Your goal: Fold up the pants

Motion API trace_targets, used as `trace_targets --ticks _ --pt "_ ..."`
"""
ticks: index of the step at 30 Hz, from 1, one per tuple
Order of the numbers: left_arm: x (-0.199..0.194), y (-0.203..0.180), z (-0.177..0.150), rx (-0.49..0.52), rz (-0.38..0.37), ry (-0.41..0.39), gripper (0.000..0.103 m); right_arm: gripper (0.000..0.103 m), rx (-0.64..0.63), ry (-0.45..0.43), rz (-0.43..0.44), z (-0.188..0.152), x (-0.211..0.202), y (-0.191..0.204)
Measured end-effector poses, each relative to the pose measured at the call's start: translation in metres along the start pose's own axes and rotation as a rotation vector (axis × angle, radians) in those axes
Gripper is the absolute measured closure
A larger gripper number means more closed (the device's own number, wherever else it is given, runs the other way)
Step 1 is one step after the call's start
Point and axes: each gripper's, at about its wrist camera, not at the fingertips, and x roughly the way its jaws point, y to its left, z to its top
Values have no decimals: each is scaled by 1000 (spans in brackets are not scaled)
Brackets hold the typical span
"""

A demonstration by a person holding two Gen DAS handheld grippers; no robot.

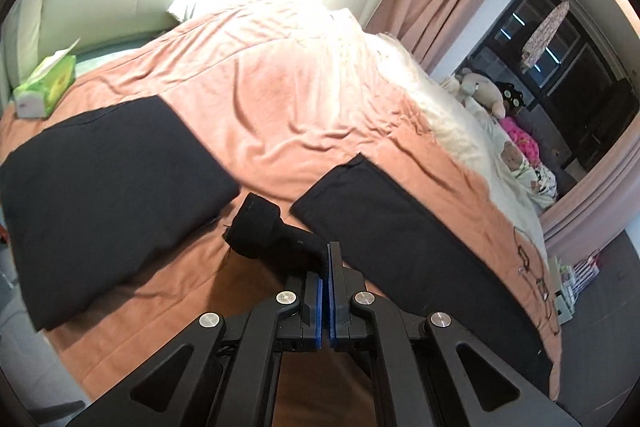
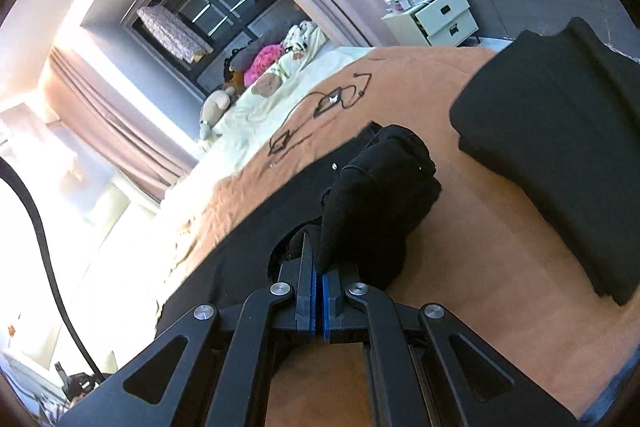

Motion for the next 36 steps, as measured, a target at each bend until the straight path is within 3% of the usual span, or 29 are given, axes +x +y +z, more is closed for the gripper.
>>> trace_targets --ticks 4,14,19,36 --pt "18 -15 18 4 -7 2 102 103 67 8 33 18 23 -1" --pt "69 -61 67 24 -9 -12 102 103 50 -32 -11 43 66 25" --pt "117 -83 90 38 29 21 102 103 39 -34 -43 51 98 42" --pt "274 -126 100 85 155 97 102 103 -11 16 -203 86 225 88"
